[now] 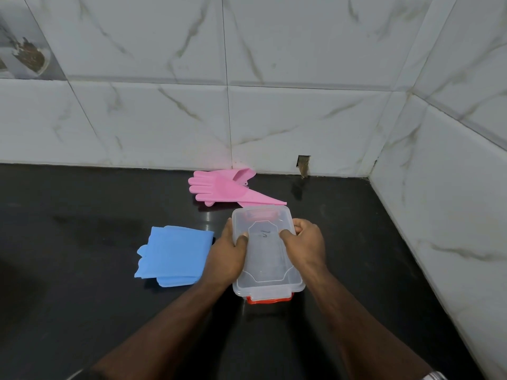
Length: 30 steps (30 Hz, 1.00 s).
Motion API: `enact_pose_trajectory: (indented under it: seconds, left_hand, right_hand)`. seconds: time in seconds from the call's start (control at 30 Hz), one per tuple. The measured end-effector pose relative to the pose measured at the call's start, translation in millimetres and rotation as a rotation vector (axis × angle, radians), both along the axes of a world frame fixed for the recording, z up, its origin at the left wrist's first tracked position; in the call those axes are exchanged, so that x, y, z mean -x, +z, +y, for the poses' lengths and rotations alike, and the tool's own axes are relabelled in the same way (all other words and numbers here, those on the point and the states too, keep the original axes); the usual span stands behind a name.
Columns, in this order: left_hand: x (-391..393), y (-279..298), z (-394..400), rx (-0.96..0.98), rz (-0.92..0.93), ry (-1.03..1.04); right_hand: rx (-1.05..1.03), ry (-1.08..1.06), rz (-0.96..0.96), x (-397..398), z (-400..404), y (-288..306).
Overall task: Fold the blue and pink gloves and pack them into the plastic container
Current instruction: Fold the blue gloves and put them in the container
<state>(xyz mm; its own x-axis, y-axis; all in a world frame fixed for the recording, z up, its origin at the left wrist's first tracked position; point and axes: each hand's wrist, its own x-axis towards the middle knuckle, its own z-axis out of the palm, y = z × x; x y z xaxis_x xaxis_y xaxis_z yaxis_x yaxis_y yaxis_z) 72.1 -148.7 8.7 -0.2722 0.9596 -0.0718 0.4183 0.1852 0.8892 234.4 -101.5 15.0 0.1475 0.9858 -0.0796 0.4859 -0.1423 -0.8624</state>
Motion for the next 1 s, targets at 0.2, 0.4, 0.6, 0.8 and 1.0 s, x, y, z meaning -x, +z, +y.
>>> enact_pose_trajectory:
  seconds: [0.2, 0.4, 0.6, 0.8, 1.0]
  left_hand:
    - [0.6, 0.2, 0.2, 0.009, -0.017, -0.015]
    - [0.5, 1.5, 1.8, 0.018, -0.019, -0.004]
    - [0.0, 0.7, 4.3, 0.031, -0.015, -0.003]
    - [9.5, 1.2, 6.0, -0.043, 0.103, 0.030]
    - [12.5, 38.7, 32.4, -0.259, 0.123, -0.030]
  right_hand:
    - [0.112, 0.008, 0.111, -3.0, 8.6, 9.5]
    - [0.066, -0.011, 0.054, 3.8, 15.1, 4.3]
    - [-0.035, 0.030, 0.032, 3.1, 19.7, -4.8]
    - [-0.019, 0.046, 0.123, 6.8, 12.7, 21.7]
    - [-0.044, -0.057, 0.411, -11.4, 15.6, 53.6]
